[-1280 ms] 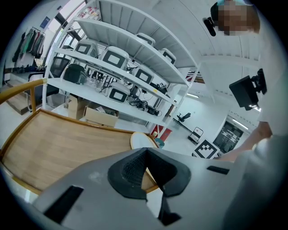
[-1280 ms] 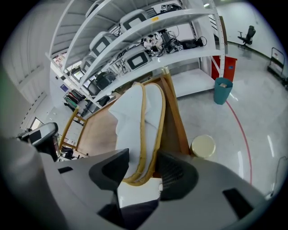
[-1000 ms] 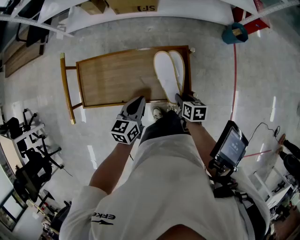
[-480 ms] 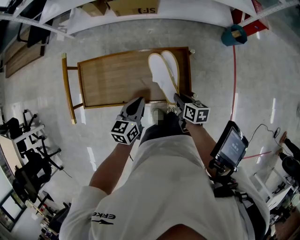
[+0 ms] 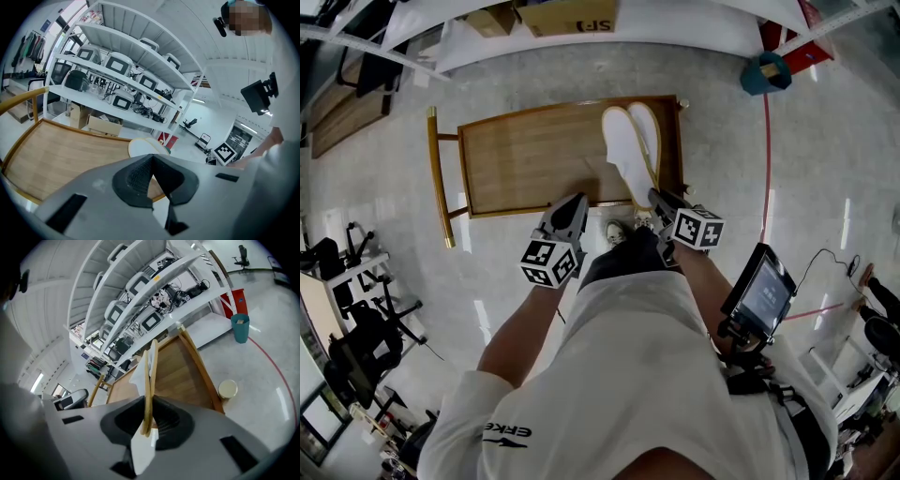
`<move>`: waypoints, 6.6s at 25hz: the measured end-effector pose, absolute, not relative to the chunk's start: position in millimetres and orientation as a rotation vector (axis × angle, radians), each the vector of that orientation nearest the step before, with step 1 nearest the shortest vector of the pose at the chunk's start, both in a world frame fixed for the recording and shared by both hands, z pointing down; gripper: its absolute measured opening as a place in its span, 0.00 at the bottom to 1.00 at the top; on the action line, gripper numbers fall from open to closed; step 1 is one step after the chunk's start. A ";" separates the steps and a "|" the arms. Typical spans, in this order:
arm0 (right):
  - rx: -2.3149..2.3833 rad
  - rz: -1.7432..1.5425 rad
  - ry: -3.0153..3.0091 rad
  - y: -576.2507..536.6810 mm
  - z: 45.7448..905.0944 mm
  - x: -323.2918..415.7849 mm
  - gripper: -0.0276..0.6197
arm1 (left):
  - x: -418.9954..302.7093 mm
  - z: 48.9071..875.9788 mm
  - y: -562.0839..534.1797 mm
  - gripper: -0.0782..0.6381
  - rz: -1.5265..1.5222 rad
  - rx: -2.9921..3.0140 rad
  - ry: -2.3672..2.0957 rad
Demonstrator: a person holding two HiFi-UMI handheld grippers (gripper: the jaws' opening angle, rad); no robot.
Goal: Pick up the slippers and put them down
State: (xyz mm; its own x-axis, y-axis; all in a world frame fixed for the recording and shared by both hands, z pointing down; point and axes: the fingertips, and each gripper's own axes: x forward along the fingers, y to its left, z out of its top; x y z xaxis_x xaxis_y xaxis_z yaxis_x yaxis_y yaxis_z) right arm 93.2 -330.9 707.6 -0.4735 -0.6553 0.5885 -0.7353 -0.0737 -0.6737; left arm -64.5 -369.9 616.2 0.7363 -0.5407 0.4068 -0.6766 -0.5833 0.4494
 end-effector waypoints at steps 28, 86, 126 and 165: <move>1.740 1.400 -2.375 -301.6 598.9 100.0 0.13 | -57.5 567.1 -333.1 0.11 0.190 2.474 -0.888; 1.417 1.232 -2.976 -158.9 425.4 79.0 0.13 | -108.3 432.4 -170.3 0.11 -0.220 2.453 -1.352; 1.161 1.275 -3.022 -168.1 430.7 24.0 0.13 | -148.4 438.4 -159.2 0.11 -0.226 2.372 -1.450; 0.881 1.333 -2.850 -230.1 486.4 -195.8 0.13 | -371.9 470.3 -173.6 0.11 -0.353 2.132 -1.686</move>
State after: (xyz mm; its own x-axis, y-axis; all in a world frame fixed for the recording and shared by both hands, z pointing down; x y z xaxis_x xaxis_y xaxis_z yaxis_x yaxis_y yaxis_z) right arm -195.8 -230.1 486.4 -0.8473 -0.5198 0.1094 -0.4170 0.5235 -0.7430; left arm -371.9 -173.6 470.3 0.2409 -0.9694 0.0473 -0.8688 -0.1937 0.4556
